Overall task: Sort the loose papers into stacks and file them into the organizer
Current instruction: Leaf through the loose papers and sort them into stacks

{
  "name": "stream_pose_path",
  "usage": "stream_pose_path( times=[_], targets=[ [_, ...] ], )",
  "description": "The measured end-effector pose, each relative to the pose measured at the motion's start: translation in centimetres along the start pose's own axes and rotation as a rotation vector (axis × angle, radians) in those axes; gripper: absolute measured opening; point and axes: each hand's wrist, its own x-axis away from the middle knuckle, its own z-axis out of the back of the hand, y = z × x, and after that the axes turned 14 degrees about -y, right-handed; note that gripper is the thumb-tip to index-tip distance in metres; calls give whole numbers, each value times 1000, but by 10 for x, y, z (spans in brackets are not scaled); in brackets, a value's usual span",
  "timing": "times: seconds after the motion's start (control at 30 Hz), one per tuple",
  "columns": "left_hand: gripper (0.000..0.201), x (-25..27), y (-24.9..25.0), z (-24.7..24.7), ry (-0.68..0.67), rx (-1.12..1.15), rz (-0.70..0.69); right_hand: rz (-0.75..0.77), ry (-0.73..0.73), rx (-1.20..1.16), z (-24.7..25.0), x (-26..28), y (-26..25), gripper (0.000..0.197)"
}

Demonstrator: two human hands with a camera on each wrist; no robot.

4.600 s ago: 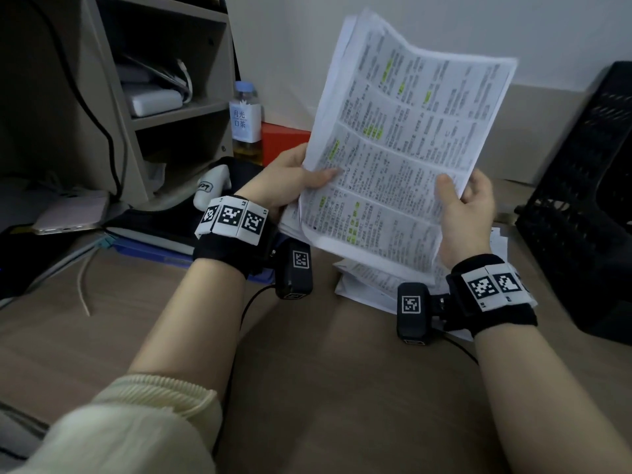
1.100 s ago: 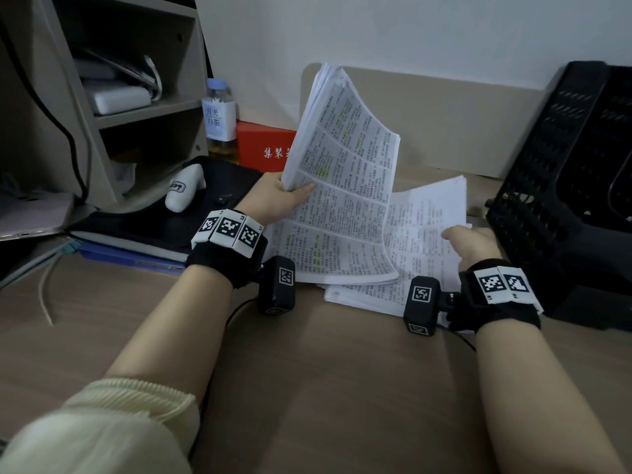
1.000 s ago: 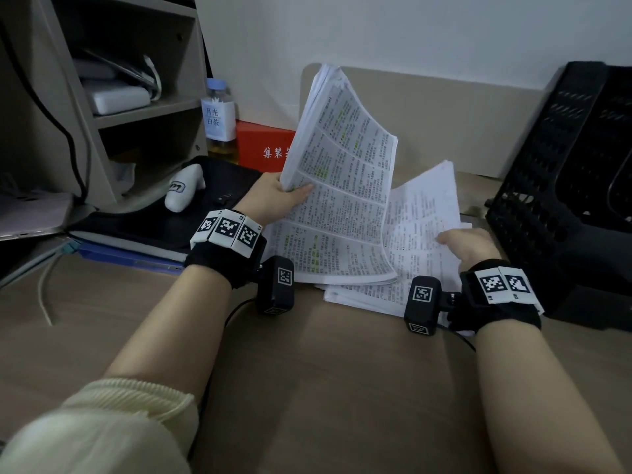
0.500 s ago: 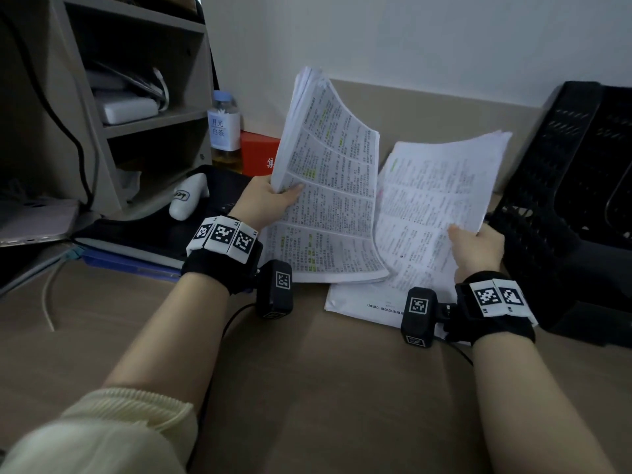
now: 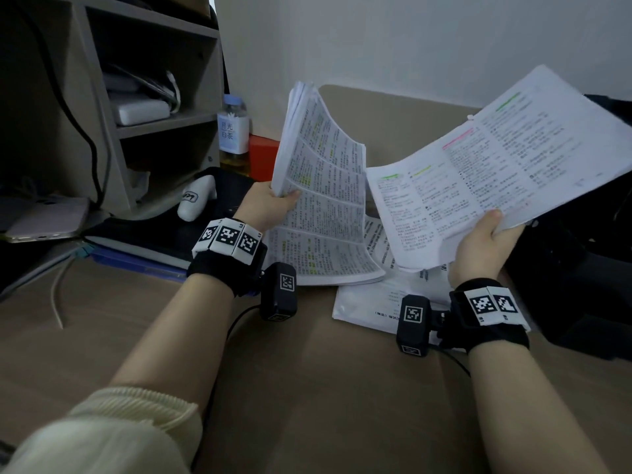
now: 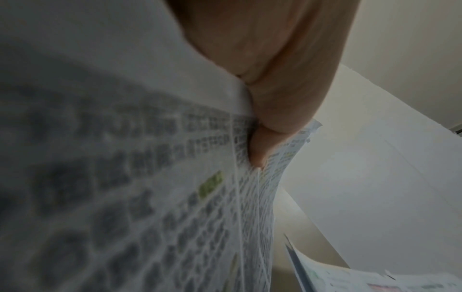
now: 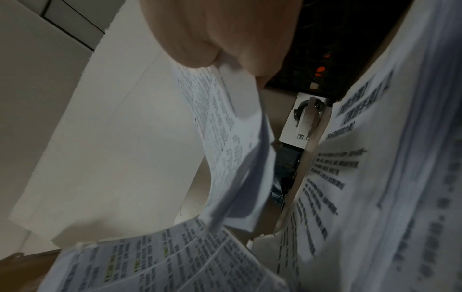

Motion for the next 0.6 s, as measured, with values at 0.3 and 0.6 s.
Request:
stream_pose_path(
  times=[0.3,0.6],
  targets=[
    [28,0,0,0,-12,-2,13,-45,-15,-51,-3,0,2,46],
    [30,2,1,-1,-26,0,15,-53,3,-65,-3,2,-3,43]
  ],
)
